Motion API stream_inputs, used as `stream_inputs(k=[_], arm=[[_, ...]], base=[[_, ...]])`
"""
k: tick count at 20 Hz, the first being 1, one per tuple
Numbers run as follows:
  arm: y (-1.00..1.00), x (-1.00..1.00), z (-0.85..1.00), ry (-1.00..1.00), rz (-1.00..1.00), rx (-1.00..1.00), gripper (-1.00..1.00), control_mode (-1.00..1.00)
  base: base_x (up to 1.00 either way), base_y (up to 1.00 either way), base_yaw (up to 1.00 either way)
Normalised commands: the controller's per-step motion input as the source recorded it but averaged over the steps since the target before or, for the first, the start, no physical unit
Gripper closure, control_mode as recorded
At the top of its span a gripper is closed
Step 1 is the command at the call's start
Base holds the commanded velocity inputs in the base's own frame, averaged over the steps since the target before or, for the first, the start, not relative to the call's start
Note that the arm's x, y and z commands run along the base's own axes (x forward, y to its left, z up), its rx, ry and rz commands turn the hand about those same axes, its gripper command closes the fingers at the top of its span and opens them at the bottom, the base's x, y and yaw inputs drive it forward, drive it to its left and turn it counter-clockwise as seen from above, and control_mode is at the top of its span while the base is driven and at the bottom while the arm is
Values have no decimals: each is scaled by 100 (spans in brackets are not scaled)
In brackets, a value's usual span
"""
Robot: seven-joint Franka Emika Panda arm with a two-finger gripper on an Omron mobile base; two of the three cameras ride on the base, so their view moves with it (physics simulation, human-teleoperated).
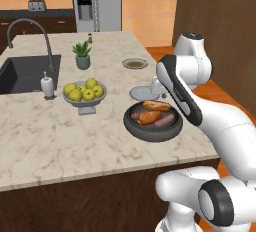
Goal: Place one bun and one sausage from the bowl on each plate.
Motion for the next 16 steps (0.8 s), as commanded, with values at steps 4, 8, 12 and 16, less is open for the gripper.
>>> stream_inputs(k=[4, 8, 12, 16], arm=[[-24, 28, -8, 0, 1, 0, -100, -100], [-43, 58, -29, 0, 8, 0, -100, -100], [-21, 51, -50, 0, 20, -10, -100, -100], [-4, 37, -50, 0, 27, -13, -100, -100]], base=[[0, 0, 0], [0, 0, 0], [0, 0, 0], [0, 0, 0]])
